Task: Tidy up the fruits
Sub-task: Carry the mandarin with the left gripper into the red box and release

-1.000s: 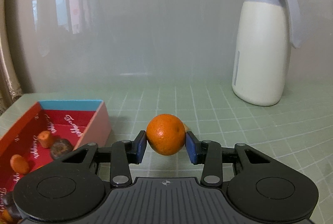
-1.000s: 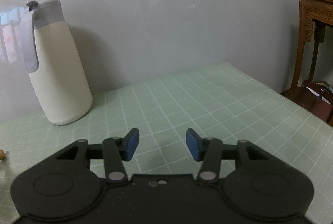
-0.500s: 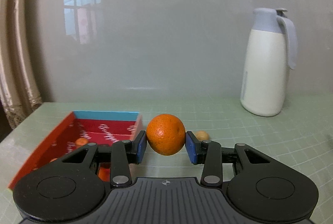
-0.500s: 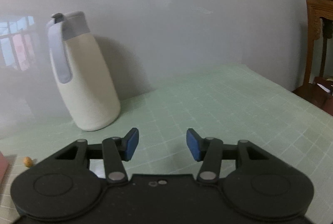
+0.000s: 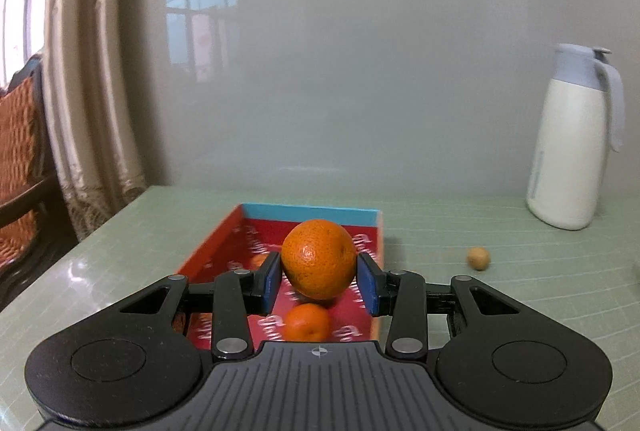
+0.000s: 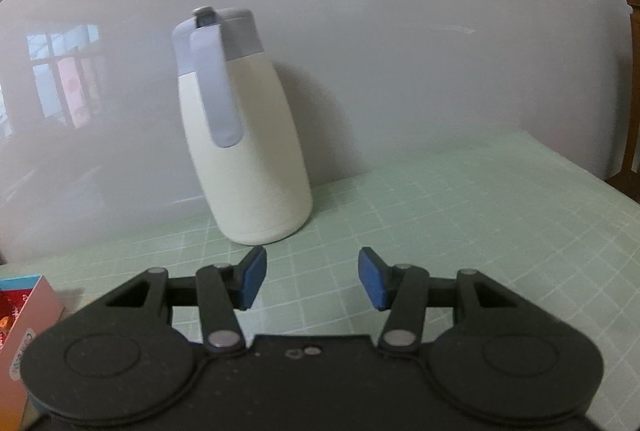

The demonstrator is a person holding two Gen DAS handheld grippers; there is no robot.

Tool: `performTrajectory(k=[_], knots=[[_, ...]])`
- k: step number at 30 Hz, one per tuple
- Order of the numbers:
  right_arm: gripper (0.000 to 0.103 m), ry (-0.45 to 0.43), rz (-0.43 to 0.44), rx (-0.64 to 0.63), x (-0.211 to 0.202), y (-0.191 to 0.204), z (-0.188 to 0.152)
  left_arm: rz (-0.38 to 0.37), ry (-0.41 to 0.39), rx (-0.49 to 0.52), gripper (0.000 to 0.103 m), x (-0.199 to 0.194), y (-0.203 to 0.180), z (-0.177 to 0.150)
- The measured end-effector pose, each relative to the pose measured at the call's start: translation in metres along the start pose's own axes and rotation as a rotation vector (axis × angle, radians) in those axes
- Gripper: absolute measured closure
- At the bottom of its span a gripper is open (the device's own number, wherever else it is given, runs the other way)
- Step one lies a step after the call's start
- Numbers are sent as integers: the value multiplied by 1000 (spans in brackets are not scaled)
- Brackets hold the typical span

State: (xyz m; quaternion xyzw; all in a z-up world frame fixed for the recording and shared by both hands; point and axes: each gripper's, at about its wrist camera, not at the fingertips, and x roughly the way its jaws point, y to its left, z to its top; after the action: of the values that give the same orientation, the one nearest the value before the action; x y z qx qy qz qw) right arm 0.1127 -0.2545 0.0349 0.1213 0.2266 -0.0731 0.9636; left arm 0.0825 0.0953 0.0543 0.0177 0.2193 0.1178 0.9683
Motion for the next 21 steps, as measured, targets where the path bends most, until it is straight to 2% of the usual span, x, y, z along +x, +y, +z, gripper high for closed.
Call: performTrajectory(k=[21], knots=[[52, 32, 61, -65, 13, 60, -14, 88, 50, -75, 63, 13, 72, -22]])
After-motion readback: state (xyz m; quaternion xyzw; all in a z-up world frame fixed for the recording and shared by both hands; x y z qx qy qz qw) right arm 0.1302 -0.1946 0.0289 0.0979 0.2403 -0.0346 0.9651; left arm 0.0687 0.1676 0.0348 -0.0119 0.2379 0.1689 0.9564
